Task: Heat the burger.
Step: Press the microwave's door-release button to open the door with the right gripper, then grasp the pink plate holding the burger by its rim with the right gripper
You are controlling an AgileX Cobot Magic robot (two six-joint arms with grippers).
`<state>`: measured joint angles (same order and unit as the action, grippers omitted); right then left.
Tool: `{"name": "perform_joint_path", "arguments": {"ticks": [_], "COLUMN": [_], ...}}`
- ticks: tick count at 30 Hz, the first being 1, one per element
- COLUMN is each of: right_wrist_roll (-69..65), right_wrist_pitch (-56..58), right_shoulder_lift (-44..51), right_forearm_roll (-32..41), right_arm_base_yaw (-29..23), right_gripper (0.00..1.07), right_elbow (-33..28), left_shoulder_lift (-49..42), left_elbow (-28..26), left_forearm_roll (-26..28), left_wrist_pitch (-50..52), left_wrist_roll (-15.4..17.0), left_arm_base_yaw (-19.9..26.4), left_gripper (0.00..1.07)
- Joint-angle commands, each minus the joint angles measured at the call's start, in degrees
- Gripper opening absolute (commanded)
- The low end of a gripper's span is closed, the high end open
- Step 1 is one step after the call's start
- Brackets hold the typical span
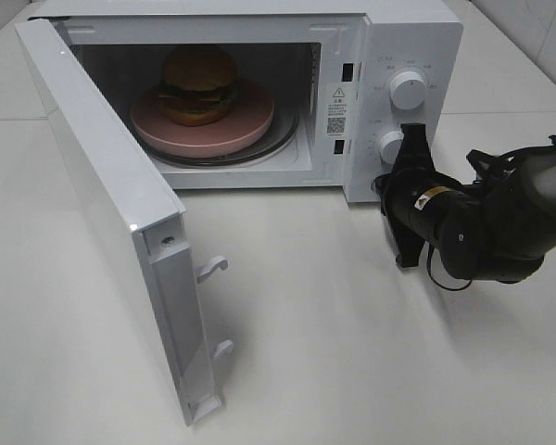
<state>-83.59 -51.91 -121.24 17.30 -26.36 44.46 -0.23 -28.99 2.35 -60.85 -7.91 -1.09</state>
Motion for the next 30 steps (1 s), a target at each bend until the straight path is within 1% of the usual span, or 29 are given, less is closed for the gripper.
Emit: {"name": "perform_joint_path", "arguments": {"ticks": [1,9,13,20,26,30], "right_wrist_roll": [-0.3,-0.3,1.1,1.0,1.3,1.2], "right_wrist_pitch": [-2.5,-1.7,-1.0,-1.2,-1.1,-1.9], "right_shoulder_lift": [1.4,1.5,2.6,3.1,4.8,6.1], "right_forearm_roll": [-1.9,-1.9,-0.5,-0.5,0.0,0.1], "right_arm_base_yaw": [-0.6,-1.2,-1.8,-2.2,-3.0,-3.2], "right_gripper": [0.00,0.00,0.00,0.00,0.00,0.00], "right_elbow": [0.5,0.4,-1.0,-1.5,-4.0,-6.8], "left_shoulder_lift": [-1.1,-1.1,-1.1,-1.1,-1.1,-1.1], "left_elbow": [0.0,0.0,0.0,0.0,0.0,0.0], "left_forearm_roll": [0.5,0.5,0.5,0.5,0.5,0.5], "left_wrist_pitch": [0.9,0.9,0.9,0.9,0.9,0.9], "left_wrist_roll": [0.3,0.3,0.3,0.3,0.3,0.3], "left_arm_base_yaw": [-0.2,-0.2,-0.2,-0.2,-0.2,-0.2], "left_gripper": [1.05,1.05,1.05,1.05,1.05,1.05]}}
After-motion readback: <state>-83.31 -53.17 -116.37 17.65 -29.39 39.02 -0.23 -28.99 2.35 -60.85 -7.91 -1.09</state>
